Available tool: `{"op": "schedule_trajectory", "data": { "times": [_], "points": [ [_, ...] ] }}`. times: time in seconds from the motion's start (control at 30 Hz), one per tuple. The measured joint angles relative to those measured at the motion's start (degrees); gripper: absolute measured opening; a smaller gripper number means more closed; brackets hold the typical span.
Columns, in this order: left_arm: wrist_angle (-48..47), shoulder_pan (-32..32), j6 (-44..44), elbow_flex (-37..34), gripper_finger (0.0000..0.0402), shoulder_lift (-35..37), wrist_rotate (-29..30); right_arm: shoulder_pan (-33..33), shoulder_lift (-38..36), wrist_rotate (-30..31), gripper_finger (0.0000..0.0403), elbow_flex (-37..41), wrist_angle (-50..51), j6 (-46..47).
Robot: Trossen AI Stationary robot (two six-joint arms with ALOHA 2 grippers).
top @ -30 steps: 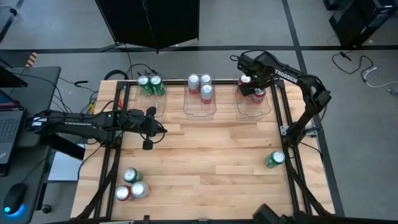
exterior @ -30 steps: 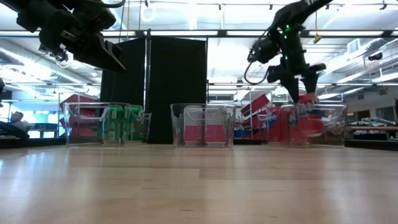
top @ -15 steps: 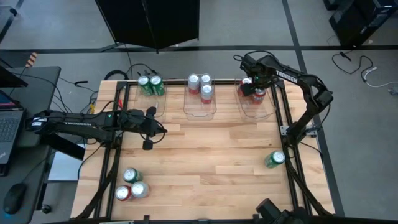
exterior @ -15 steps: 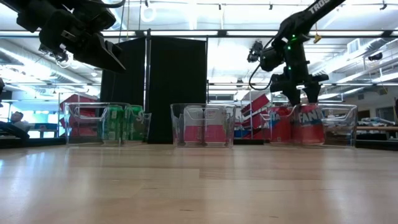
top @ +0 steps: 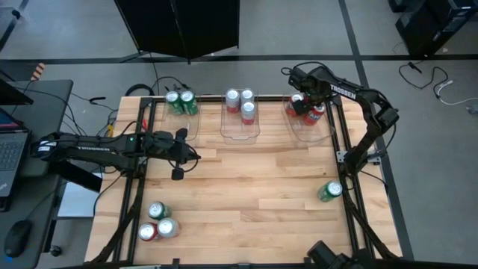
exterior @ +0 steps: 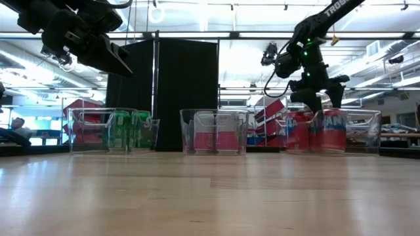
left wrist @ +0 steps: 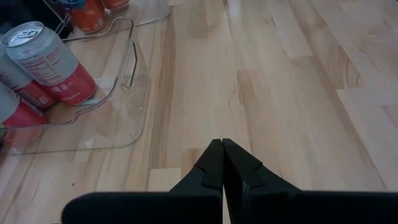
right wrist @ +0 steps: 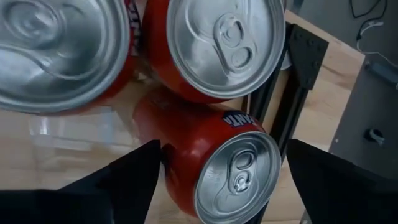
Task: Sort soda cans
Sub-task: Put the red soda can into the right transparent bin, then adjust the right transparent bin
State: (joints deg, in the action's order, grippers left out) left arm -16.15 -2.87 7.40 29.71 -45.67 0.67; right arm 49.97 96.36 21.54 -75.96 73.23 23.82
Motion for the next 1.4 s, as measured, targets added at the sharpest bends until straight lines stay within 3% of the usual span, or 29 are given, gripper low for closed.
{"op": "schedule_trajectory", "data": {
  "times": [0.47,0.73,0.83,1.0,1.17,1.23,1.4],
  "points": [
    [0.0,0.0,-1.75,0.0,0.0001,0.0,0.0,-3.56,-0.02,0.29,0.0328,-0.55,0.29,-3.31],
    [-0.01,0.0,-1.77,0.0,0.0001,0.0,0.0,-8.41,-0.04,-0.08,0.0306,-9.46,4.27,-4.37],
    [-0.34,0.0,-1.79,0.0,0.0001,0.0,0.0,-11.52,-0.13,-4.38,0.0293,-12.19,5.79,-4.71],
    [-3.19,0.03,-1.89,0.0,0.0001,-0.01,-1.56,-19.83,-0.15,-10.96,0.0218,-11.27,11.02,-8.37],
    [-2.87,1.41,-1.84,0.0,0.0001,-0.02,-1.64,-29.73,-0.15,-11.58,0.0074,-8.15,16.95,-12.65],
    [-2.88,2.11,-1.84,0.0,0.0001,-0.02,-1.7,-33.06,-0.28,-14.85,0.0021,-6.95,16.57,-15.41],
    [-2.69,3.72,-1.81,0.0,0.0001,-0.02,-1.61,-39.09,-0.57,-16.88,0.0016,-3.9,16.58,-15.98]
  ]
}}
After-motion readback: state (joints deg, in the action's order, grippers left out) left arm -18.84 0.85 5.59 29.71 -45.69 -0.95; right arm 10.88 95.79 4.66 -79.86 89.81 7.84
